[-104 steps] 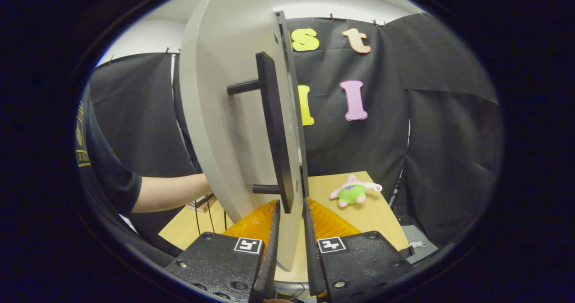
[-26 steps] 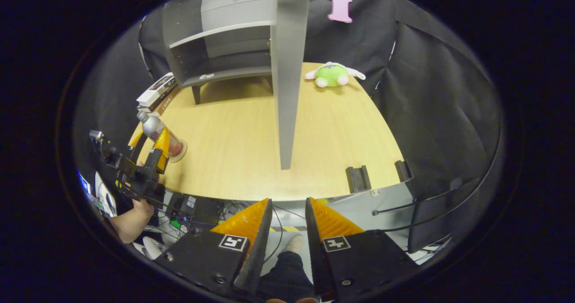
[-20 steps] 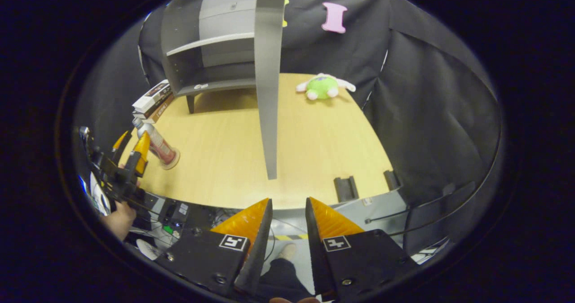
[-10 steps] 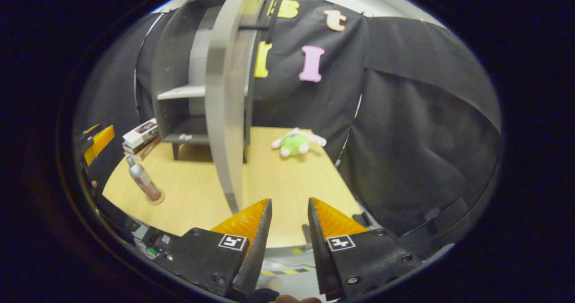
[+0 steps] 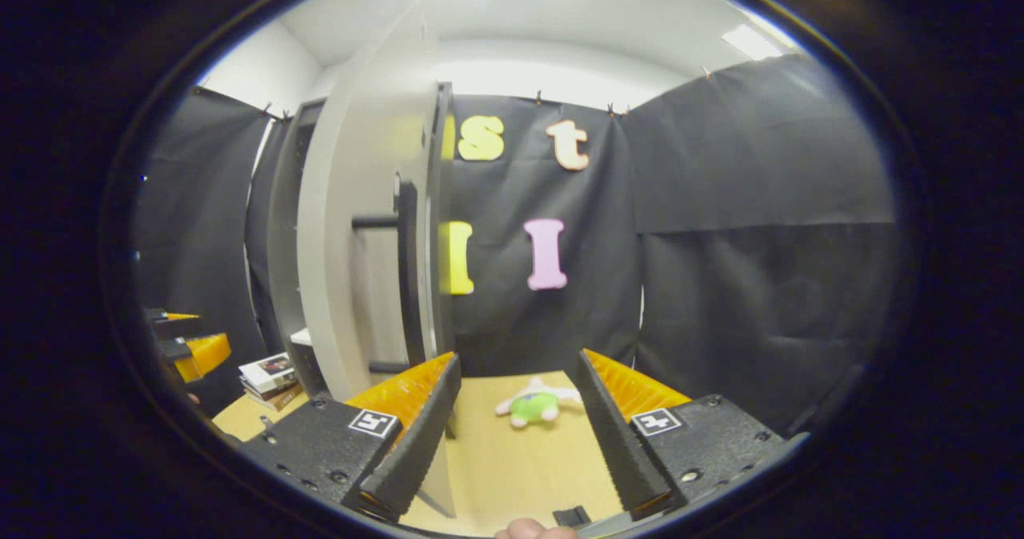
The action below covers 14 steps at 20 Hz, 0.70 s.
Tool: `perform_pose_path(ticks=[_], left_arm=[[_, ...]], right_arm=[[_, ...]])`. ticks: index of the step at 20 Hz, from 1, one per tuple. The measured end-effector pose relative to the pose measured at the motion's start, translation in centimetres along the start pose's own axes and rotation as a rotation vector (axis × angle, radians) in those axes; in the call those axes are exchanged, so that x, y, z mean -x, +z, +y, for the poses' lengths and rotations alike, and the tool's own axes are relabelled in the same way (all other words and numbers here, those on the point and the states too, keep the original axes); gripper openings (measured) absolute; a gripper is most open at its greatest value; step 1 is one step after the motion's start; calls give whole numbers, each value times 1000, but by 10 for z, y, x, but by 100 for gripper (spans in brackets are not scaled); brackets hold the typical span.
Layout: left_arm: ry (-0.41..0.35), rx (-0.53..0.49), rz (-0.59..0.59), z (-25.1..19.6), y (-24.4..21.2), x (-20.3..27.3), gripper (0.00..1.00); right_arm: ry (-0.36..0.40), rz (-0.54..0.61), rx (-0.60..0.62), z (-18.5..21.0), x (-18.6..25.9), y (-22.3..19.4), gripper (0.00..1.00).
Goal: Open the cabinet door with the right hand, grasp the bottle in the cabinet with the left hand and place it on the coaster, then close the cabinet door with the right hand.
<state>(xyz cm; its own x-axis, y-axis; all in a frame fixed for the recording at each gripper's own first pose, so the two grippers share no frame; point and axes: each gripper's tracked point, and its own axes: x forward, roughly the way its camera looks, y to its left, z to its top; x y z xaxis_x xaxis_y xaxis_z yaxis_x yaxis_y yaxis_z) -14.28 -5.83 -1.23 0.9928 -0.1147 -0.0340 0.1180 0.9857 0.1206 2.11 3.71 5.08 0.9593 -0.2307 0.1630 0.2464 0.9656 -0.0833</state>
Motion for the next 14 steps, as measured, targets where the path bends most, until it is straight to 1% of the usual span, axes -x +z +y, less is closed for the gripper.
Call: perform_pose_path(ticks=[1,2,4,5,6,7,10,12,13,14], left_arm=[[-1,8,0,-3,2,3,96],[2,13,2,-5,3,6,96],[20,12,2,-2,3,12,96],[31,9,5,2,2,14,96],[38,8,12,6,-1,16,96],[50,7,19,13,-5,18,96],[92,10,41,37,-16,24,96],[112,20,51,51,-24,26,96],[129,24,54,61,-28,28,96],[140,32,61,70,-33,29,96]], right_arm=[[3,-10,10,0,2,1,95],[11,-16,6,2,7,-1,96],[34,-9,-10,2,6,0,95],[48,-2,-27,3,4,-1,93],[57,11,-45,4,5,-2,93],[60,18,-60,6,6,-2,95],[62,23,-44,10,8,2,94],[79,21,-21,28,6,2,94],[90,14,-6,38,7,3,90],[105,9,4,45,7,6,94]])
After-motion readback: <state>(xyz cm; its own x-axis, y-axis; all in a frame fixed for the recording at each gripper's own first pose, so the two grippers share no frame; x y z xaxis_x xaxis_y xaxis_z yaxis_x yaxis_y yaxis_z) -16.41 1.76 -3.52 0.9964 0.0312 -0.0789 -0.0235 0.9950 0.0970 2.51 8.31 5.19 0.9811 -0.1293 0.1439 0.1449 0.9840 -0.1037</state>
